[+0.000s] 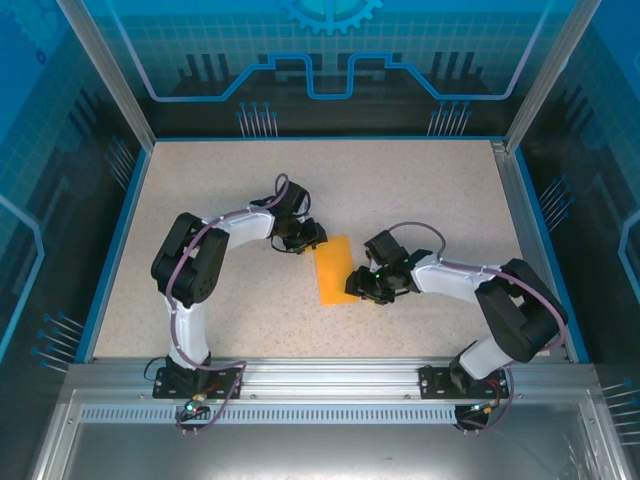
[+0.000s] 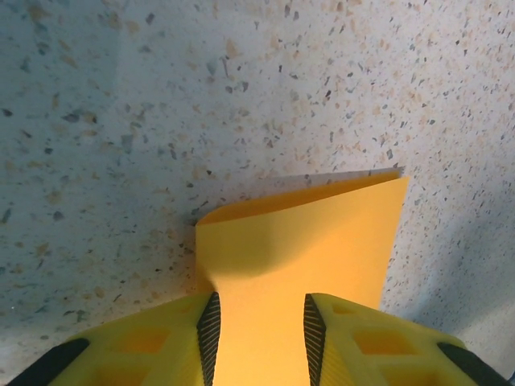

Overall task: Fold a paper plane with a square sheet of paper (pick it up from the middle)
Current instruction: Third fold the triangle at the center of the table.

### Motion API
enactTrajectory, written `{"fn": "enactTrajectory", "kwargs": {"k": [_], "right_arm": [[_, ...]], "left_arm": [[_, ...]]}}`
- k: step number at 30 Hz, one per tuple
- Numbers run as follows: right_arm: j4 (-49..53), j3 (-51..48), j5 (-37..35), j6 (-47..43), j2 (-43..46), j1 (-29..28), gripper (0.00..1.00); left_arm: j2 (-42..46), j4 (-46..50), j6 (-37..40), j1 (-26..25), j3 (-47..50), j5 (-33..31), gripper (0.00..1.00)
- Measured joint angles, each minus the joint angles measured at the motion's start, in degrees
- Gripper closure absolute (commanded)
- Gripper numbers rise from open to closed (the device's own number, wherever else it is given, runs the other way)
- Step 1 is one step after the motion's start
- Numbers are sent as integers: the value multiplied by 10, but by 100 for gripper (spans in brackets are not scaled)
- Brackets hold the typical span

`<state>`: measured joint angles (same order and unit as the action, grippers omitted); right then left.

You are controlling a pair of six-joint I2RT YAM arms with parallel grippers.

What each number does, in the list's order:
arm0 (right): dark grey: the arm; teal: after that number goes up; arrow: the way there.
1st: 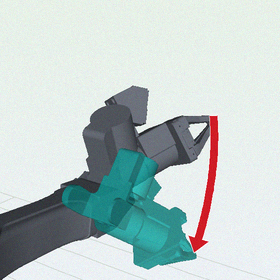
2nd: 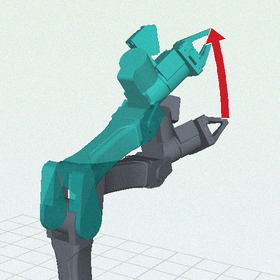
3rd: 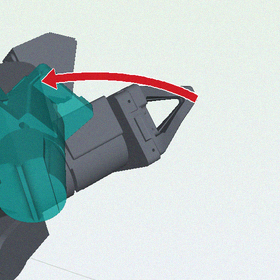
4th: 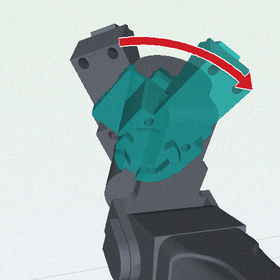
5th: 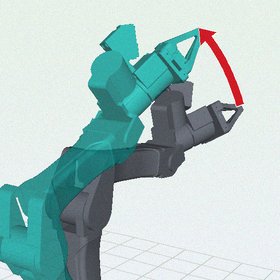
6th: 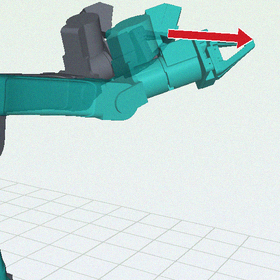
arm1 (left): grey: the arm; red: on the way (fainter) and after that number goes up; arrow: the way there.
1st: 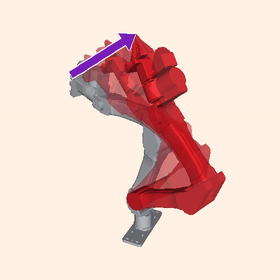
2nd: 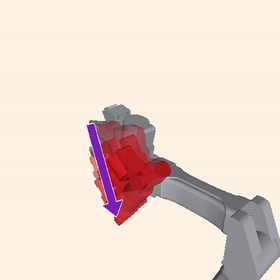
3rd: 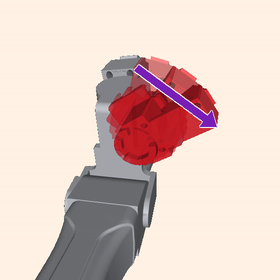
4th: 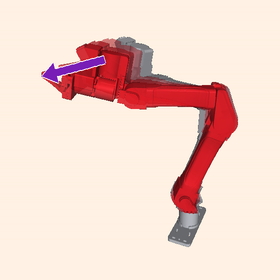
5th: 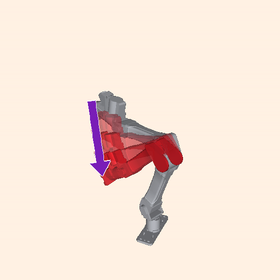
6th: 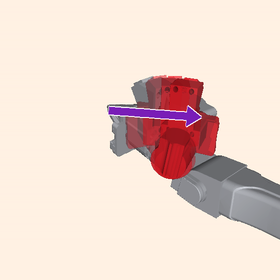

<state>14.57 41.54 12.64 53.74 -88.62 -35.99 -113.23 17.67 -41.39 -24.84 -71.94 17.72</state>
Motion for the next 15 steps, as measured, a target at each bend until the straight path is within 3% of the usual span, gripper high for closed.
{"fn": "enactTrajectory", "kwargs": {"k": [15], "right_arm": [[5, 5, -12, 5, 7, -3, 50]], "left_arm": [[44, -33, -6, -7, 9, 40, 61]]}}
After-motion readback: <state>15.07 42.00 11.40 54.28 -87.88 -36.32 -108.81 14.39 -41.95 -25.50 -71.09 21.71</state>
